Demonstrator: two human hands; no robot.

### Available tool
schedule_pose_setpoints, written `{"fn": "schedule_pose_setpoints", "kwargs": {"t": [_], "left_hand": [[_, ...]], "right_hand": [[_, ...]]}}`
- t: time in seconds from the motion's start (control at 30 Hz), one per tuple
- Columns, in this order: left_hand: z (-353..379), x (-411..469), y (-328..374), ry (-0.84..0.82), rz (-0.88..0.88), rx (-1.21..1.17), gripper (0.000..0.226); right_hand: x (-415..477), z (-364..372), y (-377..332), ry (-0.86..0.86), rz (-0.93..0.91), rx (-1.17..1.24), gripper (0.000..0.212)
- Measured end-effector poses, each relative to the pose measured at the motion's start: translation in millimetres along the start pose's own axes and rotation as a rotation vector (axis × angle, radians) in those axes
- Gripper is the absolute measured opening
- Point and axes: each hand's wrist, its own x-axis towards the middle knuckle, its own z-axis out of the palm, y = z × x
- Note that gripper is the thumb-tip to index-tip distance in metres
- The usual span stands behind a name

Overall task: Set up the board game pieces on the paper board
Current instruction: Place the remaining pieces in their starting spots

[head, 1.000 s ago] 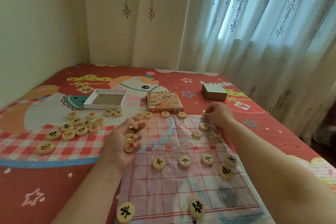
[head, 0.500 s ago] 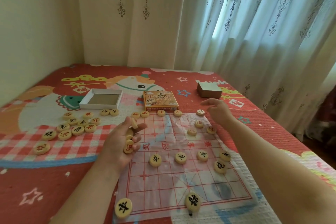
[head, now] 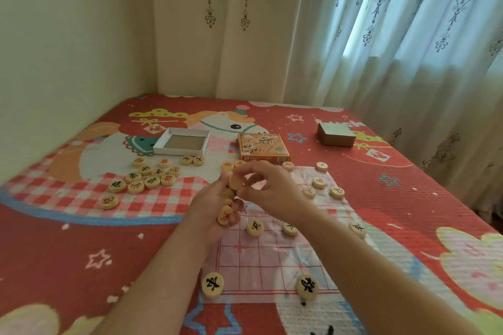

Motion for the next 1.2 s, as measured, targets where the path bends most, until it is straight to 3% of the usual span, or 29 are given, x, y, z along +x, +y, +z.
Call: {"fn": "schedule_pose_setpoints", "kwargs": {"t": [0.2, 0.4, 0.63, 0.9, 1.2], "left_hand": [[-3, -7, -4, -0.052, 0.034, 0.065, 0.029], [-6, -2, -2, -0.101, -0.033, -0.101, 0.019], [-11, 4, -5, 0.045, 0.132, 0.047, 0.014], [-12, 4, -3, 0.057, 0.116, 0.045, 0.007], [-12, 5, -2, 0.05, 0.106, 0.066, 0.005]], "right_hand": [[-4, 10, 4, 0.118, -0.066, -0.052, 0.019], [-3, 19, 16, 0.237, -0.181, -0.082, 0.012], [-5, 17, 15, 0.256, -0.174, -0.091, 0.023], [-7, 12, 14, 0.261, -0.105, -0.137, 0.032], [-8, 10, 13, 0.267, -0.143, -0.205, 0.027]]}}
